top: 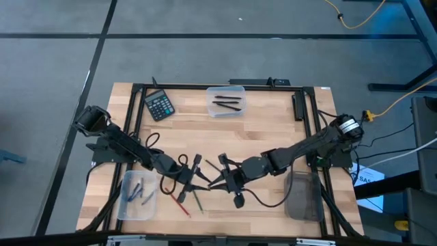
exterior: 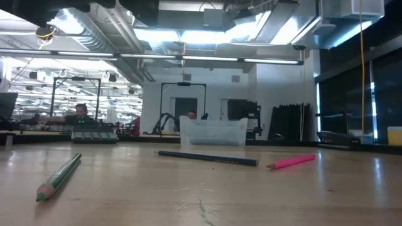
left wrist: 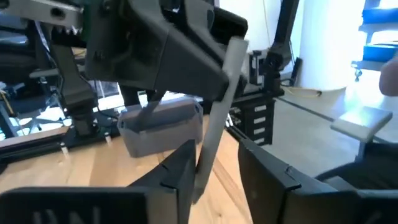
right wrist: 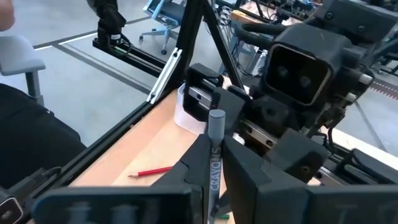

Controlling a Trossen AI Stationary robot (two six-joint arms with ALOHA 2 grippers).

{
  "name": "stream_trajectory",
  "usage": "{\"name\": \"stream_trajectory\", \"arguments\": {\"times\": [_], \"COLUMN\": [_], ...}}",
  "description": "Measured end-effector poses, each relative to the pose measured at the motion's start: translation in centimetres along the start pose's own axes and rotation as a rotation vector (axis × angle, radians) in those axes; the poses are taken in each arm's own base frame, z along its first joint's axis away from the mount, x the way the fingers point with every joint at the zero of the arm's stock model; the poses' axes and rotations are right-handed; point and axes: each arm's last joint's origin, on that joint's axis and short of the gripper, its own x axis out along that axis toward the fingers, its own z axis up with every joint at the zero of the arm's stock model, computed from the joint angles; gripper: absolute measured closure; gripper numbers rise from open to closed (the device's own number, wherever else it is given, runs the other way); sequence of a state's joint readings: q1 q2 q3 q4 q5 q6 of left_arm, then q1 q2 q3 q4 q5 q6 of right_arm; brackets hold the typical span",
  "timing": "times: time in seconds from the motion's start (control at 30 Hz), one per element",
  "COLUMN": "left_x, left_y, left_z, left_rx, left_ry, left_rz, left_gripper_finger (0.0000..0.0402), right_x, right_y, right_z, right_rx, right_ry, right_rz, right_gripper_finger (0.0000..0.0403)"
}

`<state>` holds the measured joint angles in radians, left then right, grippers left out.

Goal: Sort crayons/erasers/pens/pencils in bins
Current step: Put the gray crayon into the bottom transparent bin

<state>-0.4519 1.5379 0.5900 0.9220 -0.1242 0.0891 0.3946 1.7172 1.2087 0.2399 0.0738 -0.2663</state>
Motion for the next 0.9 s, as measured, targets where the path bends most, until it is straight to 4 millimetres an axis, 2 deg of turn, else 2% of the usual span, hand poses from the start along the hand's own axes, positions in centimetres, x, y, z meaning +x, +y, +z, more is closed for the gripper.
{"name": "stream_trajectory", "arguments": {"times": [0.4, 0.63, 0.77, 0.9], "left_x": [0.1, 0.1, -0.1, -0.5], "left_y": [1.0, 1.0, 1.1, 1.3], "left_z": [-0.6, -0.6, -0.4, -0.1], "left_rx": [0.001, 0.001, 0.020, 0.036], "left_ry": [0.054, 0.055, 0.063, 0.088], "left_rz": [0.027, 0.036, 0.194, 0.373], "left_gripper_finger": [0.0369, 0.0390, 0.0389, 0.0389], "right_x": [0.0, 0.0, -0.4, -1.6], "right_y": [-0.4, -0.5, -0.9, -1.4], "right_z": [-0.5, -0.5, -0.4, 0.6], "right_rx": [0.000, 0.049, 0.091, 0.099], "right_ry": [0.034, 0.049, 0.085, 0.095], "right_rz": [-0.007, -0.079, -0.195, -0.305], "right_gripper_finger": [0.0361, 0.0357, 0.0336, 0.0307]}}
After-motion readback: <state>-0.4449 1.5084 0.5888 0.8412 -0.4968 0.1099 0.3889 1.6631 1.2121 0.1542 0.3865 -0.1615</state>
